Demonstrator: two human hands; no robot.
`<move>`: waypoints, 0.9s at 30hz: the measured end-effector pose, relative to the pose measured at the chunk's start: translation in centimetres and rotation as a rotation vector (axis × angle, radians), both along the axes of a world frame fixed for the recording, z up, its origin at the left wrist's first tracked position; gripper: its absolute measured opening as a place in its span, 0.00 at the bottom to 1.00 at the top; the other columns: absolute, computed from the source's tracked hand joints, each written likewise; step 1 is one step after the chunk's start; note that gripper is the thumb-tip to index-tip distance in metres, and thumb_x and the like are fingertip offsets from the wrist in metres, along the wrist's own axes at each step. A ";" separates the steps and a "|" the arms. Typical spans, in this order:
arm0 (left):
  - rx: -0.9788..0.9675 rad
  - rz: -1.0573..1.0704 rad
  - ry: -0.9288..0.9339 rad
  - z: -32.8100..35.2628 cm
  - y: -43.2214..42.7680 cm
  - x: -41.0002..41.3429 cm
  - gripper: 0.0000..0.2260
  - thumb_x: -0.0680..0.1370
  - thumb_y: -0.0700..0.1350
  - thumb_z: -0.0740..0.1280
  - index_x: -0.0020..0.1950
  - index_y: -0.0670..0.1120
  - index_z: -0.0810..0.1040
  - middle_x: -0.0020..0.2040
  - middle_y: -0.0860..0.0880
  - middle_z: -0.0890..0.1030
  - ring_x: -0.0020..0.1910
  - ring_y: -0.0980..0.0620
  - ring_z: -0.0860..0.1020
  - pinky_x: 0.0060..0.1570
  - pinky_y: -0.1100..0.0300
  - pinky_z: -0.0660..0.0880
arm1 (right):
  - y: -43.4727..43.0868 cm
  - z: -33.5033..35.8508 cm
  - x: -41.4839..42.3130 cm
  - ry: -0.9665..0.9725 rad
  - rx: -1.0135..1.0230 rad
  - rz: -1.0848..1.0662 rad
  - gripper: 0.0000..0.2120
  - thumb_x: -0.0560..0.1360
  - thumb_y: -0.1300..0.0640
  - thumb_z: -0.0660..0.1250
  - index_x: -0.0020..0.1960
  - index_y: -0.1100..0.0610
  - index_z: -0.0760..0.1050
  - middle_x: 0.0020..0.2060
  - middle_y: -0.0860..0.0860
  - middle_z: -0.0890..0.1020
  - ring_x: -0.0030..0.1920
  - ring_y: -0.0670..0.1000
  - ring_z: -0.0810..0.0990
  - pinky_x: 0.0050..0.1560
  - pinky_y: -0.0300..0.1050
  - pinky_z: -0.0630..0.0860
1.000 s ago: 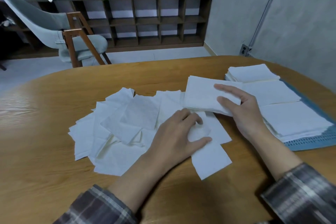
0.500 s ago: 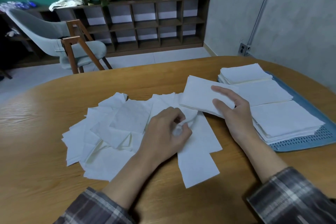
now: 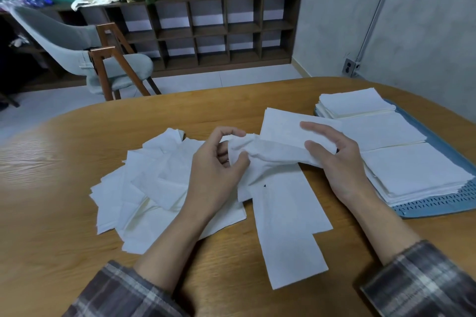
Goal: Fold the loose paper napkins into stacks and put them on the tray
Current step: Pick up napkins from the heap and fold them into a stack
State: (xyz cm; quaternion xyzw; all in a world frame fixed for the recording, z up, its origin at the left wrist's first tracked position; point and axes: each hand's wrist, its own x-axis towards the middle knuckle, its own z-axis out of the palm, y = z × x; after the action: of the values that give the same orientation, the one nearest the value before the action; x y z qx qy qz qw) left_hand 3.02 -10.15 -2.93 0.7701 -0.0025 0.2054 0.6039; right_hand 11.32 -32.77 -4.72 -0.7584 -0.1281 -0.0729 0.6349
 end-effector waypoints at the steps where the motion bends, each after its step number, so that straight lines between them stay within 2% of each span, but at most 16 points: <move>1: 0.044 0.012 -0.005 -0.1 0.2 0.1 0.15 0.77 0.33 0.71 0.57 0.52 0.80 0.37 0.53 0.81 0.37 0.49 0.78 0.39 0.55 0.77 | 0.0 0.0 0.0 -0.001 -0.005 0.002 0.17 0.81 0.64 0.69 0.63 0.45 0.84 0.57 0.27 0.82 0.63 0.29 0.75 0.61 0.23 0.71; 3: 0.139 0.012 0.001 -0.2 0.6 0.2 0.18 0.76 0.33 0.71 0.59 0.54 0.80 0.46 0.59 0.83 0.44 0.50 0.81 0.45 0.53 0.79 | 0.1 0.0 0.0 -0.006 -0.013 0.004 0.17 0.81 0.64 0.69 0.63 0.46 0.84 0.57 0.27 0.82 0.62 0.28 0.75 0.59 0.22 0.70; 5: 0.178 -0.024 0.019 -0.1 0.7 0.3 0.19 0.76 0.33 0.71 0.59 0.54 0.81 0.53 0.60 0.84 0.50 0.53 0.82 0.49 0.53 0.79 | 0.1 0.0 0.0 -0.010 -0.020 0.001 0.17 0.81 0.65 0.69 0.63 0.47 0.84 0.57 0.26 0.82 0.62 0.27 0.75 0.58 0.20 0.68; 9: 0.079 -0.010 -0.002 0.2 0.9 0.3 0.13 0.79 0.35 0.72 0.57 0.51 0.84 0.48 0.58 0.85 0.44 0.56 0.80 0.44 0.61 0.75 | 0.3 0.0 0.0 -0.020 -0.043 0.004 0.17 0.81 0.64 0.69 0.64 0.46 0.84 0.57 0.25 0.81 0.62 0.27 0.74 0.57 0.19 0.66; 12: -0.039 0.034 -0.046 0.8 1.3 0.2 0.08 0.81 0.37 0.72 0.58 0.46 0.85 0.51 0.55 0.86 0.47 0.62 0.81 0.45 0.69 0.74 | 0.3 0.1 -0.1 -0.021 -0.043 0.017 0.16 0.81 0.62 0.70 0.63 0.45 0.84 0.57 0.26 0.81 0.62 0.28 0.75 0.57 0.19 0.66; 15: -0.088 0.084 -0.054 1.2 1.9 0.2 0.07 0.82 0.41 0.72 0.59 0.49 0.85 0.48 0.59 0.85 0.40 0.63 0.78 0.41 0.71 0.72 | 0.5 0.3 -0.2 -0.015 -0.037 0.031 0.15 0.81 0.60 0.70 0.62 0.45 0.84 0.57 0.26 0.81 0.62 0.27 0.74 0.56 0.18 0.66; 17: -0.047 0.131 -0.080 1.4 2.7 0.2 0.07 0.83 0.43 0.71 0.59 0.52 0.84 0.49 0.60 0.84 0.41 0.62 0.75 0.42 0.67 0.72 | 0.6 0.4 -0.3 -0.023 -0.042 0.033 0.14 0.81 0.60 0.70 0.62 0.45 0.84 0.58 0.26 0.81 0.62 0.27 0.74 0.56 0.18 0.65; 20: 0.043 0.144 -0.123 1.8 4.2 0.0 0.09 0.82 0.41 0.72 0.61 0.52 0.83 0.55 0.59 0.84 0.52 0.59 0.80 0.48 0.66 0.74 | 0.6 0.4 -0.4 -0.031 -0.038 0.033 0.13 0.81 0.60 0.70 0.62 0.45 0.85 0.58 0.27 0.82 0.61 0.27 0.74 0.55 0.19 0.66; 25: 0.176 0.011 -0.036 1.4 6.3 -0.6 0.20 0.79 0.40 0.76 0.68 0.55 0.79 0.55 0.57 0.84 0.57 0.53 0.81 0.51 0.61 0.78 | 1.0 0.4 -0.5 -0.026 -0.030 0.035 0.14 0.81 0.60 0.71 0.60 0.44 0.85 0.58 0.28 0.82 0.60 0.26 0.74 0.53 0.19 0.67; 27: 0.335 -0.015 -0.023 1.2 6.6 -0.7 0.25 0.77 0.35 0.75 0.70 0.56 0.78 0.52 0.58 0.83 0.57 0.55 0.81 0.54 0.65 0.76 | 1.3 0.4 -0.2 -0.016 -0.024 0.032 0.13 0.81 0.60 0.71 0.60 0.44 0.85 0.56 0.26 0.81 0.59 0.25 0.74 0.52 0.19 0.67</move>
State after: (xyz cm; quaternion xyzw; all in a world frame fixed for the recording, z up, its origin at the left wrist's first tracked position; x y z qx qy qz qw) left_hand 2.31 -3.55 -1.78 0.8575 -0.0492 0.2063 0.4687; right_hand 11.12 -31.46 -4.29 -0.7631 -0.1460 -0.0674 0.6259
